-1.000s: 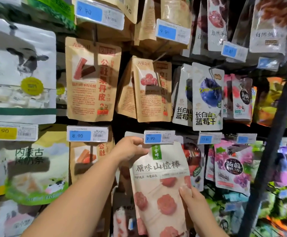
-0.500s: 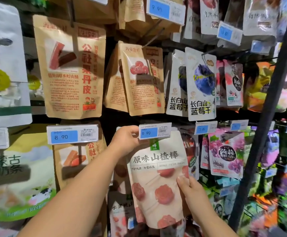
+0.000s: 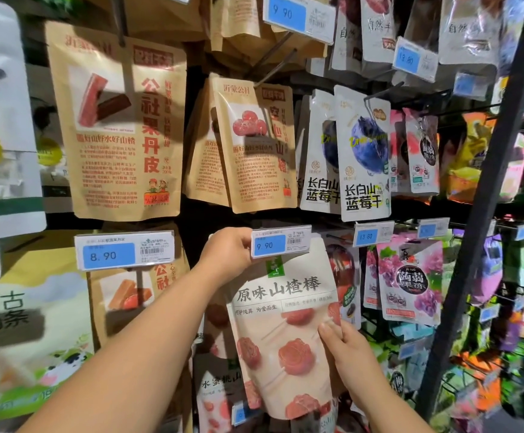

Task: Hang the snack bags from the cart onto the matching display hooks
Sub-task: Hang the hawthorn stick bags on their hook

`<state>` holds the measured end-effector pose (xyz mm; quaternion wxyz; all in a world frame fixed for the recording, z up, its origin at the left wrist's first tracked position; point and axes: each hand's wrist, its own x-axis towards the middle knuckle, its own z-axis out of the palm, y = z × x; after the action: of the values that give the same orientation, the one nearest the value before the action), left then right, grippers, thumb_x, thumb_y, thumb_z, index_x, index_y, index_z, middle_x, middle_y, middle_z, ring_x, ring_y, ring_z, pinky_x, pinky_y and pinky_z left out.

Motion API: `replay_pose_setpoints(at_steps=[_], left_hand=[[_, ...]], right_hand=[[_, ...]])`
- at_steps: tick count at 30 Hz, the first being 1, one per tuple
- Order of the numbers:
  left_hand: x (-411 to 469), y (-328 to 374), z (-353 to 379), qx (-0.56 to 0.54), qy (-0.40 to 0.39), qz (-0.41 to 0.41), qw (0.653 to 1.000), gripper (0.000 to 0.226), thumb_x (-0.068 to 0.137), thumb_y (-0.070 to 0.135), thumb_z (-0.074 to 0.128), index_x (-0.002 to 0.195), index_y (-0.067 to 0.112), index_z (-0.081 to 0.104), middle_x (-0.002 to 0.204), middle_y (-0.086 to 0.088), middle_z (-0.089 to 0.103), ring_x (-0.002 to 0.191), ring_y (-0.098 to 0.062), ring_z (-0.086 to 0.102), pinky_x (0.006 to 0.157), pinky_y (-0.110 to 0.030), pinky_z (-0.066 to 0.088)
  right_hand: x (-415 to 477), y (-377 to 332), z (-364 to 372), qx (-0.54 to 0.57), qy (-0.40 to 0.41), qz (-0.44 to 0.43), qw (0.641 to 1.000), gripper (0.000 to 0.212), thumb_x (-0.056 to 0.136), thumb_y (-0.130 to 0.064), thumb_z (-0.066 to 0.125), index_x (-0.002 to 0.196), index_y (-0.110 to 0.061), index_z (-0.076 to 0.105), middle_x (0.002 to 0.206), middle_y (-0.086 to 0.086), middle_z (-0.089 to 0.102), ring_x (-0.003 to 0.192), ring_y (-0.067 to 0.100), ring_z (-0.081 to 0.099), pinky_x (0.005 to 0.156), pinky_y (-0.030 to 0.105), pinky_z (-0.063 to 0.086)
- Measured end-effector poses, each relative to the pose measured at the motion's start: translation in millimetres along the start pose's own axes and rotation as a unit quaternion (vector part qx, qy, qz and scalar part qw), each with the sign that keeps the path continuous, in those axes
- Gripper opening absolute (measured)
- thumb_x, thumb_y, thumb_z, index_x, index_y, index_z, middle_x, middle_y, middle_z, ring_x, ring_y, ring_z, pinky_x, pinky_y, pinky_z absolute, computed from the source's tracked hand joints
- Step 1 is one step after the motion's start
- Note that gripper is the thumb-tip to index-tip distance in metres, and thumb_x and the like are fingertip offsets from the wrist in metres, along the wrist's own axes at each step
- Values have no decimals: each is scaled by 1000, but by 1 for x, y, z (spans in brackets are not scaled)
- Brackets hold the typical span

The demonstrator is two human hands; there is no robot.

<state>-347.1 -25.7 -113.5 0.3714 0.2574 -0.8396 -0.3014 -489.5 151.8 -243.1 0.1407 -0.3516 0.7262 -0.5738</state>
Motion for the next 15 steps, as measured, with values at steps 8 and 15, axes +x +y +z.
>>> replay_pose_setpoints(at_steps=[8, 15], left_hand=[[5, -2, 6, -45, 1, 14, 999, 17, 79, 23, 79, 69, 33, 69, 78, 13, 70, 82, -8, 67, 73, -28, 56], [5, 3, 6, -72, -24, 21, 997, 28, 84, 10, 73, 67, 29, 61, 70, 14, 62, 68, -2, 57, 54, -6, 42]], right_hand=[[3, 2, -1, 14, 0, 1, 1000, 35, 96, -24, 58, 107, 9, 58, 115, 27, 60, 112, 31, 57, 98, 36, 45], [6, 7, -7, 3, 8, -15, 1000, 36, 96, -26, 58, 107, 8, 58, 114, 28, 60, 111, 32, 57, 99, 38, 44]])
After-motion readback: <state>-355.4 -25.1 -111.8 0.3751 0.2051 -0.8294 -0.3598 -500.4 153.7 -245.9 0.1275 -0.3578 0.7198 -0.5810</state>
